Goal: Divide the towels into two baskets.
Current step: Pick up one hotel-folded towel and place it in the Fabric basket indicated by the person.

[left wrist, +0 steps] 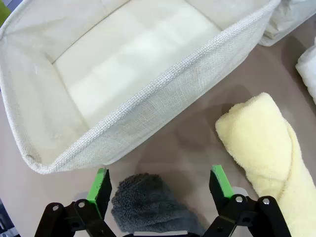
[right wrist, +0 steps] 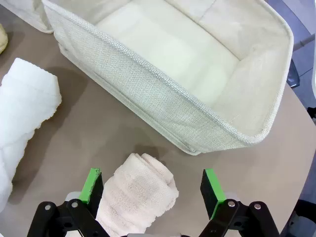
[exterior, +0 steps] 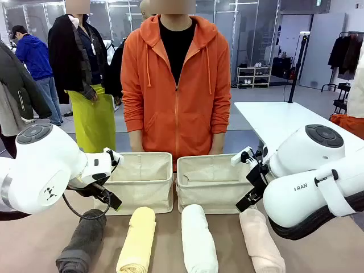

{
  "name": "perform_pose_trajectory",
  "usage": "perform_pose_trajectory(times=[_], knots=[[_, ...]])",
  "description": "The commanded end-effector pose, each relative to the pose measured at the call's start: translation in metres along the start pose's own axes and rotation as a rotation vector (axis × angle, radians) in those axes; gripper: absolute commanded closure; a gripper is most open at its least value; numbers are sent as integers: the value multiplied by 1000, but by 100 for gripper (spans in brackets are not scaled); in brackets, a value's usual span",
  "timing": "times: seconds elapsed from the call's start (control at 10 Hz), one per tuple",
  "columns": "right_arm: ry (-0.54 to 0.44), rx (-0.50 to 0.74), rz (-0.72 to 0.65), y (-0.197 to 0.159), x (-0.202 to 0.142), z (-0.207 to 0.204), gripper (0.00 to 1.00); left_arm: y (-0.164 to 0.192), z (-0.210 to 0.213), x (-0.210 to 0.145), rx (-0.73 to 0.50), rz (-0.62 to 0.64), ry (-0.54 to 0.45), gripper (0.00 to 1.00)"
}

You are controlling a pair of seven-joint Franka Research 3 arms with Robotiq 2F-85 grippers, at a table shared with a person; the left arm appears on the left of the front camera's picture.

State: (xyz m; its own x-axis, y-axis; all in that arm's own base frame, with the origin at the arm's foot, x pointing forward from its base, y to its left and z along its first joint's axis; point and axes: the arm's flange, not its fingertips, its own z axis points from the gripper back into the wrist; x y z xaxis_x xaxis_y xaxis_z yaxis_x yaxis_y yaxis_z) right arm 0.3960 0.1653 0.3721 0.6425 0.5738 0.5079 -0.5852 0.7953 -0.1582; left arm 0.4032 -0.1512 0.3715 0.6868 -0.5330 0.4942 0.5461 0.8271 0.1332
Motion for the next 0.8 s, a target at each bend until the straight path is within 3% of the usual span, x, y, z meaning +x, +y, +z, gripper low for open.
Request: perform_pose_trajectory(times=[0.0, 0.7], knots=[[0, 0, 0, 0, 0, 0, 0, 0, 0, 0, 0, 0, 0, 0], [0, 0, 0, 0, 0, 0, 0, 0, 0, 0, 0, 0, 0, 0]])
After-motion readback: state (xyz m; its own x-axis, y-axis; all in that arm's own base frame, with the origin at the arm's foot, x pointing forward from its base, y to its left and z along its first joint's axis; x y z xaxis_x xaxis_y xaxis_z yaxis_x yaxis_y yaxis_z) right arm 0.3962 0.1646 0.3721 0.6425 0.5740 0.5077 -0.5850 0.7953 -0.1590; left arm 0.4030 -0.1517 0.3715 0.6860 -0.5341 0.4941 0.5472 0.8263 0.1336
